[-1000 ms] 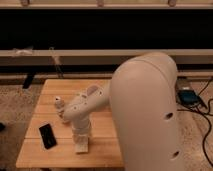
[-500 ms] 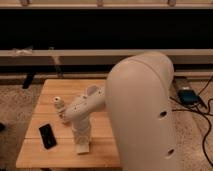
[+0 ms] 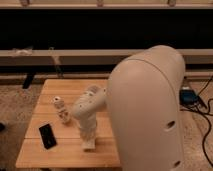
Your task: Wipe the white sponge on the table
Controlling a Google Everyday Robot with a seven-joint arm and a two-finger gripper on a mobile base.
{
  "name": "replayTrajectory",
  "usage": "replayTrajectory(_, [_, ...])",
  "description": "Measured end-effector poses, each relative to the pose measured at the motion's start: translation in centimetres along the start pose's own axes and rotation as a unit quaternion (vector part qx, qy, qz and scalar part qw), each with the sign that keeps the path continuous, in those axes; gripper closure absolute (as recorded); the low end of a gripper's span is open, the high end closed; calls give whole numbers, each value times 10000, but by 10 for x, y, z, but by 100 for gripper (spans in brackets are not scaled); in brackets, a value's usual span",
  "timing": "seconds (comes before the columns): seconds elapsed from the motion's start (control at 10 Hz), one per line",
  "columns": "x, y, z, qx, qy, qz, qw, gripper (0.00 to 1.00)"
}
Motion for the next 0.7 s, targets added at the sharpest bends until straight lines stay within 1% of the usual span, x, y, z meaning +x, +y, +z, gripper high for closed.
replayTrajectory(0.3, [-21, -21, -5, 83, -162, 182, 9997, 100])
replayTrajectory(0.5, [-39, -34, -4, 123, -273, 283, 9992, 100])
replayTrajectory(0.7, [-65, -38, 1, 117, -347, 267, 9990, 100])
